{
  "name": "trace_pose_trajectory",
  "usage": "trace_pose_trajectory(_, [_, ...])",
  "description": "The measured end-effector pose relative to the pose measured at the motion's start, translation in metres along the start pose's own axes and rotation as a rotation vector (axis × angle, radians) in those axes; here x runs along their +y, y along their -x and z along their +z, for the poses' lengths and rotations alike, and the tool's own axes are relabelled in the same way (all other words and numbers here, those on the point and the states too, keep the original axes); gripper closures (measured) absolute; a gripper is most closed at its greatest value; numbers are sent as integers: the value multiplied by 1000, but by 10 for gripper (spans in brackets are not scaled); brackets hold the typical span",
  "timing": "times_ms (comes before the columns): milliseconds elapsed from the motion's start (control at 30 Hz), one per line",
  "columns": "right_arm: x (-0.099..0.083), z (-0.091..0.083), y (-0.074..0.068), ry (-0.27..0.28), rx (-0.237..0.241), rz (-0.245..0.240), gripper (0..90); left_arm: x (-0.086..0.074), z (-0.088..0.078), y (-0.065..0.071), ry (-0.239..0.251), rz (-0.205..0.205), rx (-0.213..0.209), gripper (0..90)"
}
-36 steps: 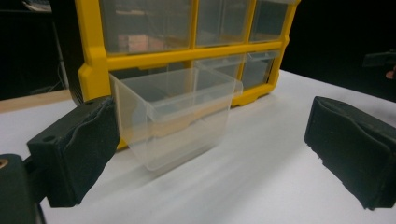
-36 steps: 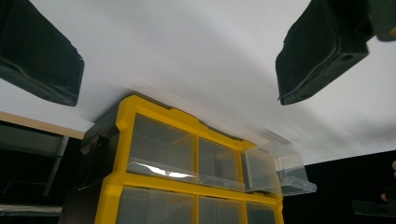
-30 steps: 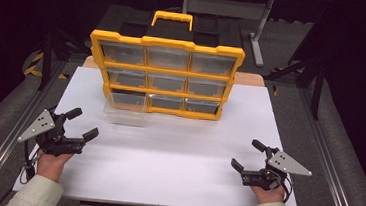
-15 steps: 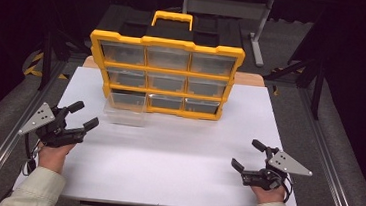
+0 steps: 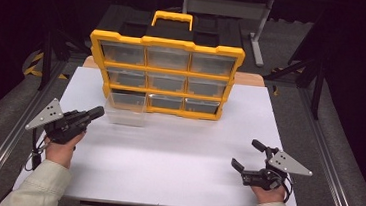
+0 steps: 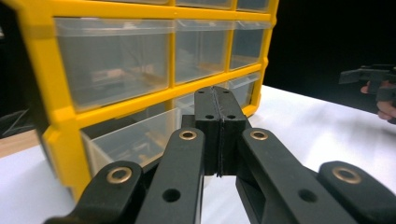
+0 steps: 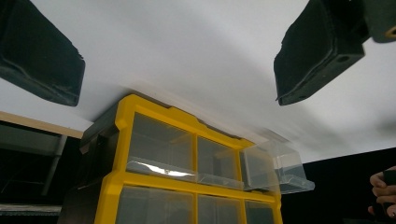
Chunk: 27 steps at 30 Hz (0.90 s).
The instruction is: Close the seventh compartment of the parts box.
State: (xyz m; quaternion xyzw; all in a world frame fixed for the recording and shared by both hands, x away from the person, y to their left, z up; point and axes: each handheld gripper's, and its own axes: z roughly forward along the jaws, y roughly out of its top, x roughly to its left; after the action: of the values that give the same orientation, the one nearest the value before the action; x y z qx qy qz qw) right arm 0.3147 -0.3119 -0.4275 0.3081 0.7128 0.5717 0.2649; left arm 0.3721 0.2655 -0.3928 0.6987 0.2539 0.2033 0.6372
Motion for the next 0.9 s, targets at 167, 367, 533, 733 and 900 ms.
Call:
trace_pose_trajectory(167, [0,0,0,-1,1,1,25,6,11,2,-21,-7,-36,895])
trace_pose_trajectory(367, [0,0,1,0,3,5,26,13,24,2,-84,-18,-74,895])
trace_pose_trajectory(533, [-1,0,1,0,5,7,27,17,33,0,-102,-17,-95,895])
trace_pose_trajectory(733, [-1,1,2,0,9,11,28,19,42,-2,-103,-21,-112,895])
trace_pose_trajectory(900, [-1,1,2,-3,11,11,29,19,47,-5,-163,-24,-145,896])
